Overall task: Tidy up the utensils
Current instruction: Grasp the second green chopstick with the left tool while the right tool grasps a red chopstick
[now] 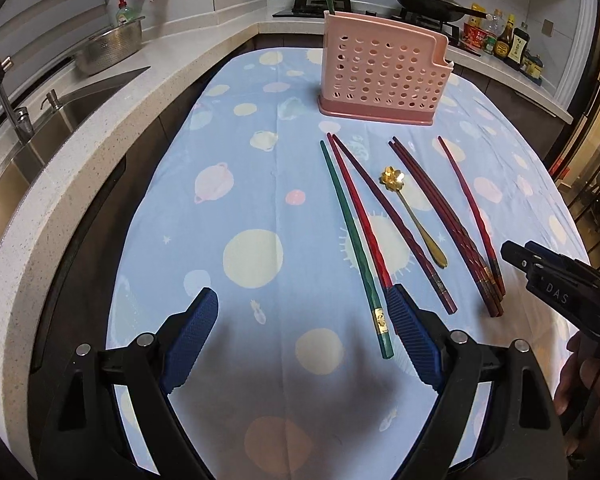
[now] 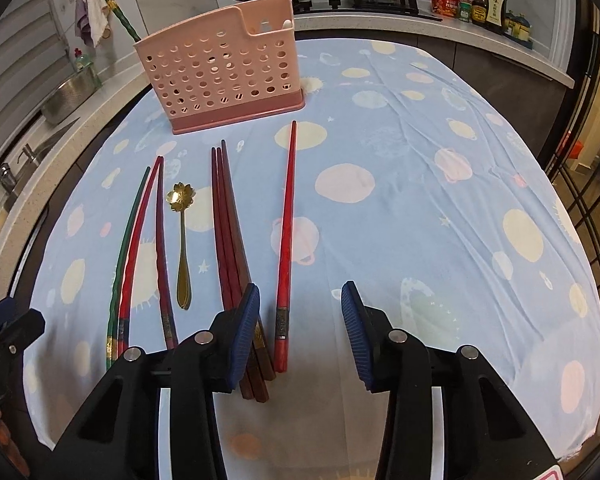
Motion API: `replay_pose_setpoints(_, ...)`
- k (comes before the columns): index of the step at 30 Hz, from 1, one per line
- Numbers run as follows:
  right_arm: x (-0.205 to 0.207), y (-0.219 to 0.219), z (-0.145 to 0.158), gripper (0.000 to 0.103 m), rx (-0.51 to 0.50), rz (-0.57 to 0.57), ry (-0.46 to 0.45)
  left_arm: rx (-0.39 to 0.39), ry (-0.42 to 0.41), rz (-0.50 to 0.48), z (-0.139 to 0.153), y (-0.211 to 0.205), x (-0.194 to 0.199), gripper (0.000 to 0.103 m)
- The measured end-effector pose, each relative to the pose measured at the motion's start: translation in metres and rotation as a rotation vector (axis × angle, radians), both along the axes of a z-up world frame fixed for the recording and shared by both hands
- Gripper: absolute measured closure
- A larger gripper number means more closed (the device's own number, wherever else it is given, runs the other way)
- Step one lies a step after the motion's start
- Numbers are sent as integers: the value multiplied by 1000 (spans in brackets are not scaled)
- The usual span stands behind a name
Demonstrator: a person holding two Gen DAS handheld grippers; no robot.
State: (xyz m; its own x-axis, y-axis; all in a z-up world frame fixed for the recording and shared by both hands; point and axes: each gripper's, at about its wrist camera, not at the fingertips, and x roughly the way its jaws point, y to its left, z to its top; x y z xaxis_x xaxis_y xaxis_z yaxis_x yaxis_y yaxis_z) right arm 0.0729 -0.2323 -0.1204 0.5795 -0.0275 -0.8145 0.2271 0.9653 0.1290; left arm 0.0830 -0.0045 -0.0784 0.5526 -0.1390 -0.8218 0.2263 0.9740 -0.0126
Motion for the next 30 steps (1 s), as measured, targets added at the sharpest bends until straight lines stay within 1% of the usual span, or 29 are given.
replay_pose_setpoints(1, 2, 1, -2, 64, -2, 2, 3, 0, 5, -1, -2, -1, -1, 21)
replay_pose_setpoints(3, 4, 1, -6, 71, -2, 4, 12, 0, 13, -6, -5, -3, -2, 22)
replay_pose_setpoints(6, 8, -1, -15, 78, 10, 3, 33, 10, 17, -13, -9, -7, -2, 23)
replay_pose_setpoints(8, 7, -2, -20, 78, 29, 7, 41, 4, 27, -11, -12, -7, -1, 24)
replay_pose_setpoints(13, 4, -4, -22, 85, 11, 19, 44, 8, 45, -12, -21, -10, 0, 26)
replay_pose_setpoints(17, -1, -10, -23, 93, 37, 10, 47, 4, 55, -23, -26, -14, -3, 26)
replay_pose_setpoints(20, -11, -13, -23, 94, 60, 2, 46, 8, 58, -36, -29, -17, -5, 27)
replay_pose_setpoints(23, -20, -11, -24, 95, 56, 0, 45, -1, 76, -41, -34, -17, -6, 28)
replay_pose_setpoints(27, -29, -8, -24, 95, 46, 1, 46, 4, 98, -49, -45, -20, -5, 34)
replay_pose_setpoints(28, -31, -8, -24, 95, 44, 2, 47, 6, 104, -50, -48, -20, -5, 36)
replay_pose_setpoints(30, -33, -7, -24, 95, 39, 2, 48, -2, 112, -47, -52, -19, -4, 36)
